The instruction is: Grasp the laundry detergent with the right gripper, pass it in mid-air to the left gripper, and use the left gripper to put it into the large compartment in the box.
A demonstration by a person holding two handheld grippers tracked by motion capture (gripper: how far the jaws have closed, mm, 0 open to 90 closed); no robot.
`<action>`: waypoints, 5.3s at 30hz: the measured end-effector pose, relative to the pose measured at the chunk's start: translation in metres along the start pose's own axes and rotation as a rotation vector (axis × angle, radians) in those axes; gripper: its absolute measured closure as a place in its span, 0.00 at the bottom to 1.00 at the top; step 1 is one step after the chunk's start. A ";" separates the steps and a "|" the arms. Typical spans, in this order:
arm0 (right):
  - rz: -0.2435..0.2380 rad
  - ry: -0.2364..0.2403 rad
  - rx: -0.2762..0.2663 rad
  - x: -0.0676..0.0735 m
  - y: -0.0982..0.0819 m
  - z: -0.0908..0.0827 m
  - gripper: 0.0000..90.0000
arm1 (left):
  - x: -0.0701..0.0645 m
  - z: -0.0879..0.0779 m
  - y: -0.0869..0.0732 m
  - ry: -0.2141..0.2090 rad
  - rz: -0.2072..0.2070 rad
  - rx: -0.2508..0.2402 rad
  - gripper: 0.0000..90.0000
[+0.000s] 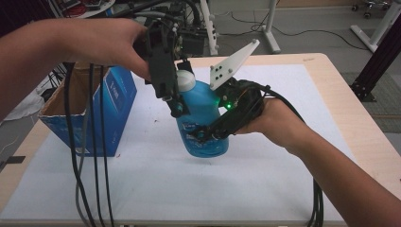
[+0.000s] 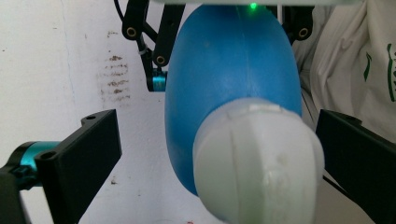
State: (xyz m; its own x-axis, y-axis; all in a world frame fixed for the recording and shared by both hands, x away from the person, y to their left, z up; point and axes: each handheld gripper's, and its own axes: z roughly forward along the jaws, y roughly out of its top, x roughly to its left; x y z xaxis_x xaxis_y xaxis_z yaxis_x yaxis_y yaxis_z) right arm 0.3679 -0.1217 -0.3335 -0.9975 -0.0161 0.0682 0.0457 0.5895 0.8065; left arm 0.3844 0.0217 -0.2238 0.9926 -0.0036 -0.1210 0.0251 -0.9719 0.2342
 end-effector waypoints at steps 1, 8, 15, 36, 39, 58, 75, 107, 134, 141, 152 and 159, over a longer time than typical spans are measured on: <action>-0.008 -0.002 0.001 -0.001 0.000 0.000 0.50 | 0.000 0.000 0.001 -0.002 0.000 0.005 0.02; -0.005 0.009 0.001 -0.001 0.005 0.002 0.50 | 0.000 0.003 0.003 0.004 0.008 0.014 0.02; -0.003 0.010 0.000 -0.001 0.005 0.003 0.50 | 0.001 0.005 0.002 0.009 0.012 0.026 0.02; 0.000 0.009 -0.004 -0.001 0.005 0.002 0.50 | 0.003 0.008 0.003 0.002 0.028 0.029 0.20; -0.001 0.012 -0.007 -0.001 0.005 0.002 0.50 | 0.003 0.008 0.003 0.001 0.032 0.027 0.23; 0.002 0.007 -0.010 -0.002 0.004 0.003 0.50 | 0.000 0.007 0.003 -0.030 0.064 0.008 0.41; -0.023 0.005 -0.018 -0.001 0.005 0.003 0.50 | -0.004 0.004 0.004 -0.009 0.074 0.018 0.42; 0.011 0.021 0.247 0.006 -0.013 -0.051 0.13 | 0.004 -0.075 -0.048 0.078 -0.230 0.077 0.42; 0.070 -0.061 0.516 -0.002 -0.023 -0.132 0.13 | 0.005 -0.164 -0.138 0.167 -0.594 0.038 0.42; 0.094 -0.100 0.506 -0.006 -0.028 -0.143 0.13 | 0.004 -0.179 -0.156 0.194 -0.634 0.018 0.42; 0.108 -0.107 0.508 -0.012 -0.031 -0.144 0.13 | 0.007 -0.182 -0.183 0.225 -0.643 0.015 0.42; 0.124 -0.112 0.508 -0.016 -0.033 -0.144 0.13 | 0.011 -0.173 -0.197 0.237 -0.615 0.031 0.42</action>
State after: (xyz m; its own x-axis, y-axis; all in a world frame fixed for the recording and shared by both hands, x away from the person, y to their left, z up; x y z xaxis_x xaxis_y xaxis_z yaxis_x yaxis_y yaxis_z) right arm 0.3902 -0.2574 -0.2768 -0.9871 0.1484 0.0600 0.1599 0.8987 0.4083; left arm 0.4111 0.2543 -0.1043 0.7978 0.6029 -0.0071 0.5959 -0.7866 0.1617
